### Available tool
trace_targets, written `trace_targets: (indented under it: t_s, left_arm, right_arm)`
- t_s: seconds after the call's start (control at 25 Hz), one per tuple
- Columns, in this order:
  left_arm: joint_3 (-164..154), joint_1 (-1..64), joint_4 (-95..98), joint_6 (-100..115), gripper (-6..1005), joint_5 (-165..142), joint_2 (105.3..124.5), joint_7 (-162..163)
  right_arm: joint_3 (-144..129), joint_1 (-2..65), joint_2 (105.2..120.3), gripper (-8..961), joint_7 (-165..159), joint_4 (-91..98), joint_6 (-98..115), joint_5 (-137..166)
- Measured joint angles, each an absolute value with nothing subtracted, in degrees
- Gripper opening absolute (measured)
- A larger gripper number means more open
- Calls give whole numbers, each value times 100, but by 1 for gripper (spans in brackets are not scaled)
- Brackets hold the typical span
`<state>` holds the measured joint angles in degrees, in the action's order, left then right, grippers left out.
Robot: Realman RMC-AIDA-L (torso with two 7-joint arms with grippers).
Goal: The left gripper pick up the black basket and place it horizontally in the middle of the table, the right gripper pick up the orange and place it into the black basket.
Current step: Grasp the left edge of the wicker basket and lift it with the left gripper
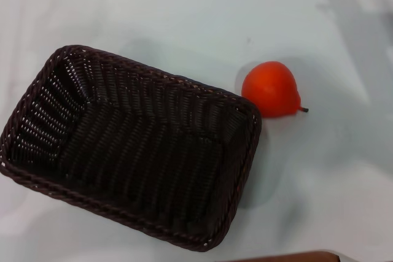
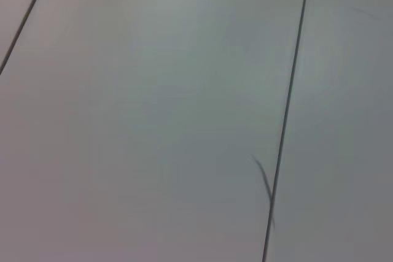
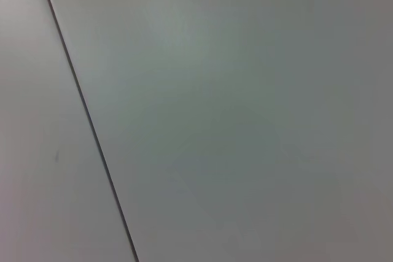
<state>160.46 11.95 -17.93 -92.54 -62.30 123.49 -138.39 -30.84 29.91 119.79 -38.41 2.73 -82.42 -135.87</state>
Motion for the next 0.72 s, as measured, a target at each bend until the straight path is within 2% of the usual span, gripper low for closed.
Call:
trace_targets:
  t_s: [0.52,0.72]
  left_arm:
    - [16023,1203,-1825,-9255,859,-6262,12352,-13724]
    - [15886,1048,-2668,-9157,859,-6736,12256,-12273]
  right_arm:
    - [-3085,3001,11979,928,-3841,273,-8226,-13588]
    - [-3081,3003,11973,928,-3841,274,-8225,-13587]
